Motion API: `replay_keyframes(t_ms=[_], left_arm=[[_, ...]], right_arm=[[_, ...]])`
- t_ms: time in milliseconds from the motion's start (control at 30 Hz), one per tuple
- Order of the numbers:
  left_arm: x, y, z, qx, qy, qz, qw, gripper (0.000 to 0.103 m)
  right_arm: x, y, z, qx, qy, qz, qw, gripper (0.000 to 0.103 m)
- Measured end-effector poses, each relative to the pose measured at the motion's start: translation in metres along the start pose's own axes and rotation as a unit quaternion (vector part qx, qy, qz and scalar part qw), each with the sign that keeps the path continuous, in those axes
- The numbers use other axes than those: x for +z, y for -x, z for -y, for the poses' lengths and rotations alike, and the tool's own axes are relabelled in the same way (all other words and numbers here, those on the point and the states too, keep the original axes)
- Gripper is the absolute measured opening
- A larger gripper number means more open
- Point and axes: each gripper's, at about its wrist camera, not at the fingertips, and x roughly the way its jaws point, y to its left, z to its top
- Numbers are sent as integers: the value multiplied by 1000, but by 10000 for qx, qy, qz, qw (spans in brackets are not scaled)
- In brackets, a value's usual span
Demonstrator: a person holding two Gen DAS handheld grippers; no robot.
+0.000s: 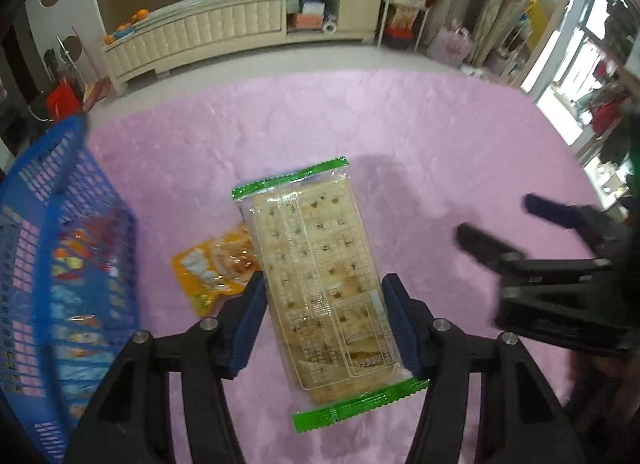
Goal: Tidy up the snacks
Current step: 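Carry the cracker pack into the basket and release it while the right approaches the orange bag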
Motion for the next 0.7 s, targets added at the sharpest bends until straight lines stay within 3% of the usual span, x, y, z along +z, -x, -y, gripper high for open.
replay_keyframes(t_ms=[133, 300, 433, 567, 700], left_arm=[[5, 49, -25, 32, -52, 470, 9989, 56], [0, 96, -70, 332, 61, 903, 9953, 56], [-11, 123, -111, 57, 505, 1037, 9933, 56], [-12, 133, -143, 380, 672, 1102, 9909, 56], [-26, 133, -161, 424, 861, 977, 9906, 56]], right_arm=[[12, 18, -23, 353, -198, 179, 9990, 96], [32, 32, -67, 484, 168, 392, 9979, 101], [40, 20, -97, 564, 362, 170, 9976, 103], [34, -8, -125, 714, 503, -202, 9960, 103], [28, -41, -158, 702, 990, -616, 9907, 103]])
